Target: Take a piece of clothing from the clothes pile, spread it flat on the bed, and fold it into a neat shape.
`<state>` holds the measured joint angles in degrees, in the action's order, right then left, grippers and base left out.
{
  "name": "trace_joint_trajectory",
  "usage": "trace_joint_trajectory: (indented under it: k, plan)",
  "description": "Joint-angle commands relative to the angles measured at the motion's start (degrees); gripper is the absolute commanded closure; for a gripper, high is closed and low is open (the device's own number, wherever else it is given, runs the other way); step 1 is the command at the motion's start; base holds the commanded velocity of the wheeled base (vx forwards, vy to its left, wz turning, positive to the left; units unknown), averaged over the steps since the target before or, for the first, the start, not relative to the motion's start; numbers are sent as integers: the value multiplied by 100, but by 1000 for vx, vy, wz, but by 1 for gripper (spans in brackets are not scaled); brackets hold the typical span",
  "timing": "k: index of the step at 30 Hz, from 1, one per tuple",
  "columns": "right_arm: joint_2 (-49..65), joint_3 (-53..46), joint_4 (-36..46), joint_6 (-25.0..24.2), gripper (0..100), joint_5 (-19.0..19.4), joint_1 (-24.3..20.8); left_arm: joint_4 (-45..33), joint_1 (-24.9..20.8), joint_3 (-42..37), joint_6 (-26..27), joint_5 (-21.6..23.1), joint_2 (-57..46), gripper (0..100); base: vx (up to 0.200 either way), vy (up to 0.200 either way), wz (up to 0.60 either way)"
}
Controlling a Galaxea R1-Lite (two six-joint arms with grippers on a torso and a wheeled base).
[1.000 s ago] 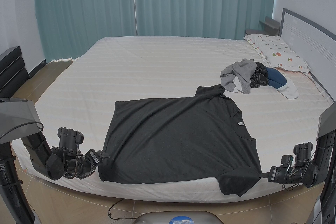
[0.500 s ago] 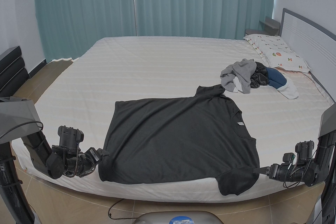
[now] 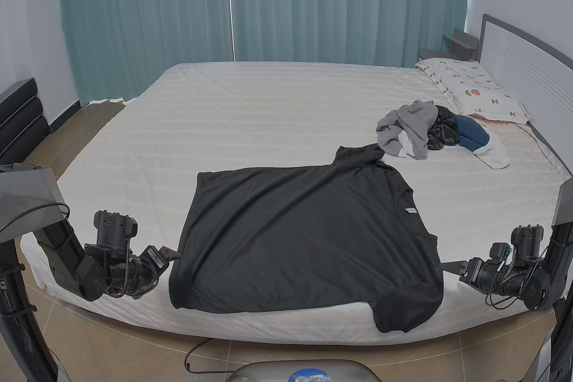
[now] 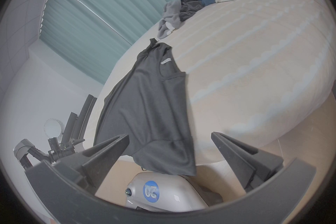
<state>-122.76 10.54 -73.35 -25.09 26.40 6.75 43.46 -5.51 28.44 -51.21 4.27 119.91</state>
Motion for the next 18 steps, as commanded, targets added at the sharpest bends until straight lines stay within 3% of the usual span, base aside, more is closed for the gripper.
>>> trace_joint_trajectory:
  k: [1, 11, 18]
  plan:
    - [68, 27, -4, -5, 0, 5, -7, 13, 6, 4, -3, 4, 24, 0, 0, 0, 0]
    - [173, 106, -13, -427, 0, 14, -51, 13, 59, 100, -99, -5, -11, 0, 0, 0, 0]
    - [173, 106, -13, -436, 0, 23, -60, 5, 68, 188, -258, 4, 33, 0, 200, 0, 0]
